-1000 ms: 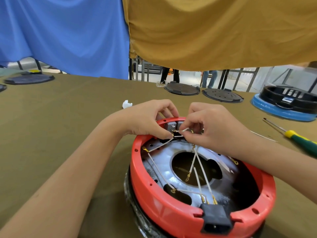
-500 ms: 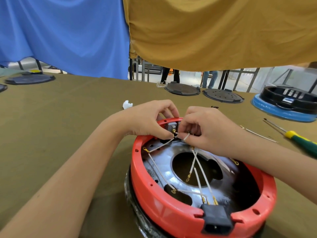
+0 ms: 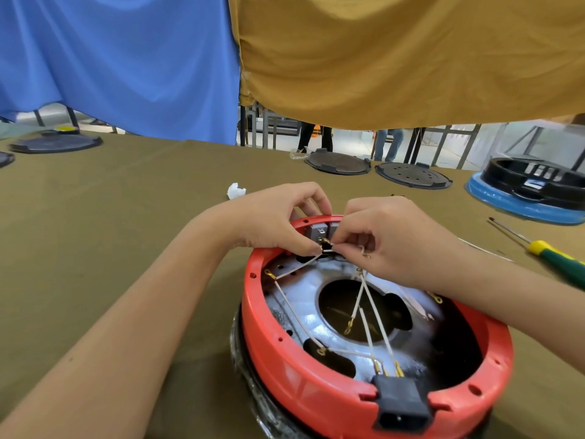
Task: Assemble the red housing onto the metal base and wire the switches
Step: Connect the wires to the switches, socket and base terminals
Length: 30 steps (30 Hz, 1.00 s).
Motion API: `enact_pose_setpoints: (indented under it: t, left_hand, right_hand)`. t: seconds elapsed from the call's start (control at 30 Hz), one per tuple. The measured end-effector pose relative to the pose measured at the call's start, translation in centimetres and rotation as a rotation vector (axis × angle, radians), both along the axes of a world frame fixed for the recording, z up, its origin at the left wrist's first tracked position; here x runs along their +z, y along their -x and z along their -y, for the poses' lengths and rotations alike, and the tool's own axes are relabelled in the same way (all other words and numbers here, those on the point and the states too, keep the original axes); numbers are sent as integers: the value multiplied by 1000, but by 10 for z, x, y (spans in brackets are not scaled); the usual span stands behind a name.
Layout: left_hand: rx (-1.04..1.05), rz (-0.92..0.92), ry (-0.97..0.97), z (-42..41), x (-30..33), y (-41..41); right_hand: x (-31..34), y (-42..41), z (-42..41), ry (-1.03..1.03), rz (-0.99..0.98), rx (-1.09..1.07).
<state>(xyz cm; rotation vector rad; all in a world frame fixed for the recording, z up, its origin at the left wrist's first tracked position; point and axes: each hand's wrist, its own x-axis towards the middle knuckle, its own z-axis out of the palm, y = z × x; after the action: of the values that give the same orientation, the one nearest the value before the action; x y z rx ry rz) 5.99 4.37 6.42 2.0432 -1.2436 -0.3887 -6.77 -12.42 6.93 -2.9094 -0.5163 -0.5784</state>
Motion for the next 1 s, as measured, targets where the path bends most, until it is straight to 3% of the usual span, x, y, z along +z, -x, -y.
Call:
enact_pose_setpoints:
  t: [0.37, 1.0]
  left_hand:
    - [1, 9, -10, -1, 0, -1]
    - [16, 64, 8, 0, 0, 3]
  right_hand:
    - [-2, -4, -1, 142, 59, 35]
    - [-3, -9, -3, 179, 44, 16]
